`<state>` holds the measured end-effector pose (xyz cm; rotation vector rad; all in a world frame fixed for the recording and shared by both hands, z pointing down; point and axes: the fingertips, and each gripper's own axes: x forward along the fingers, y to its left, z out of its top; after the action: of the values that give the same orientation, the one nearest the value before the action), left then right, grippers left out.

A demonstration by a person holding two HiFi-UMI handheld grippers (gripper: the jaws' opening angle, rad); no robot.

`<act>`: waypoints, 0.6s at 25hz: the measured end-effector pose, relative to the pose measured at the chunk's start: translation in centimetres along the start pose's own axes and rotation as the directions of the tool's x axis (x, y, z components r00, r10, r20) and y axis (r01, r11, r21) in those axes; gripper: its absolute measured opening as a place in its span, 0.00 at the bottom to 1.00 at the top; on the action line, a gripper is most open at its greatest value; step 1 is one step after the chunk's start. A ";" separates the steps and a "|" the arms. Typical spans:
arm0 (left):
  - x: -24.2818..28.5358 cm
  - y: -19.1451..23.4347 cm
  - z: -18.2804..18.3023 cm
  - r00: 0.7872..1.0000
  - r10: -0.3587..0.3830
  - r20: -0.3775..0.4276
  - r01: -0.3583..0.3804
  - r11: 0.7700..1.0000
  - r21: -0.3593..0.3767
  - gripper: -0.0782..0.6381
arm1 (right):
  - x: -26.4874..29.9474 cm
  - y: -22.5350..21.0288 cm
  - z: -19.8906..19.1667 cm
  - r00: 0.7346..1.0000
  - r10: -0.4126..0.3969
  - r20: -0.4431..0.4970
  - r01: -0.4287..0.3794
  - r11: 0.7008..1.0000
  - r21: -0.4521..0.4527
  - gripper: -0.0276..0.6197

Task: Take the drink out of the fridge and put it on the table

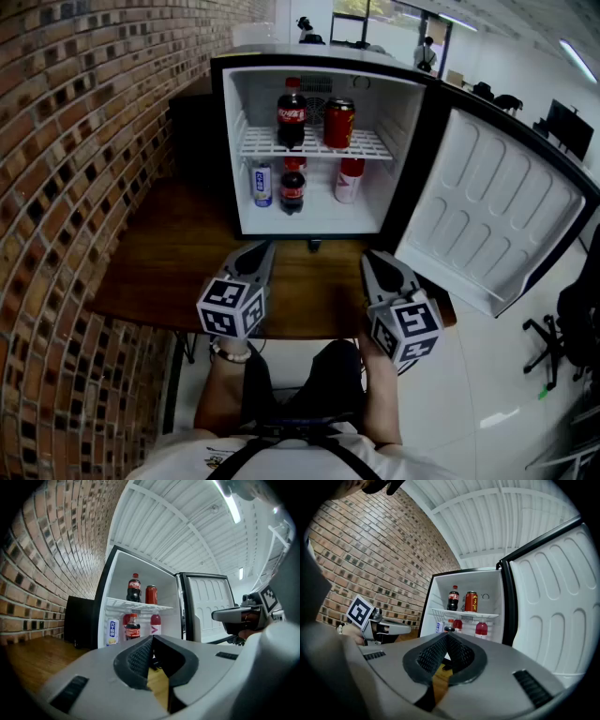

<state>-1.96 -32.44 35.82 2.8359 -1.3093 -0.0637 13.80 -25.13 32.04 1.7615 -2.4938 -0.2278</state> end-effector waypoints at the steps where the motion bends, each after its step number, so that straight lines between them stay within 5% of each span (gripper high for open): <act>1: 0.0 0.0 0.0 1.000 0.001 0.000 -0.001 1.000 0.002 0.11 | 0.0 0.0 0.0 1.000 0.000 0.000 0.000 1.000 0.004 0.07; 15: 1.2 0.2 1.3 1.000 -0.008 -0.013 0.009 0.999 0.050 0.11 | -0.1 -0.5 0.4 1.000 -0.005 0.014 0.005 1.000 0.016 0.07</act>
<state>-1.40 -33.50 34.46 2.8787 -1.3147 -0.0131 14.20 -25.14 31.58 1.7780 -2.5083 -0.2221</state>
